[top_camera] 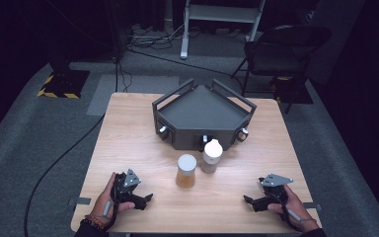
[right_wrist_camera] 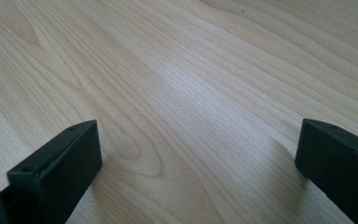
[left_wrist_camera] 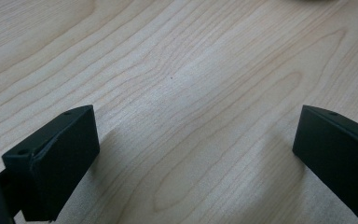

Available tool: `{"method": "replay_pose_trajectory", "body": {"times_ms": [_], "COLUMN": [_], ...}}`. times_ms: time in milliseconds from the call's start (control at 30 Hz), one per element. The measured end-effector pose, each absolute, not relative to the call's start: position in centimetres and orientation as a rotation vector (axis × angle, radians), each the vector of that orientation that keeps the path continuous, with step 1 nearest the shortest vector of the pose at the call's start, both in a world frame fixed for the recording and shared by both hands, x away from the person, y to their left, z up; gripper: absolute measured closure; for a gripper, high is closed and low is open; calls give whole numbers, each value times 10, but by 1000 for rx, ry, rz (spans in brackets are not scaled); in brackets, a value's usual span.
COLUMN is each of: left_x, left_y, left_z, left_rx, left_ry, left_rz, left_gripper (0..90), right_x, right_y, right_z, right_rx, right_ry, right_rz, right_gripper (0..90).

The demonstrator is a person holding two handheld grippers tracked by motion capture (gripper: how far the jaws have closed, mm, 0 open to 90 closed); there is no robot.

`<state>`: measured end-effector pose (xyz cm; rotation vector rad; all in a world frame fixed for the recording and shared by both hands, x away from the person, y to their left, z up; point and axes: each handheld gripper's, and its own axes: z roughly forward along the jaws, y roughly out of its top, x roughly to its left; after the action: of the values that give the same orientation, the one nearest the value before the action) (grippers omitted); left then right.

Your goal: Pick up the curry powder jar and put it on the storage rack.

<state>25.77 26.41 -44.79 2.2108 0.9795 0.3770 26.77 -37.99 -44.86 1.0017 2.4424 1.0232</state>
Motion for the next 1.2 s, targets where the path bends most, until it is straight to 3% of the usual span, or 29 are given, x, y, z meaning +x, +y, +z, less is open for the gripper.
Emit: {"method": "replay_pose_trajectory", "body": {"times_ms": [1200], "left_x": [252], "left_y": [255], "left_z": [-443], "left_rx": [2226], "left_ry": [979], "left_rz": [427], "left_gripper": [17], "right_x": [268], "right_y": [-380], "right_z": [-449], "right_rx": [1000], "right_ry": [2445], "right_rz": [1025], "right_gripper": [0]}}
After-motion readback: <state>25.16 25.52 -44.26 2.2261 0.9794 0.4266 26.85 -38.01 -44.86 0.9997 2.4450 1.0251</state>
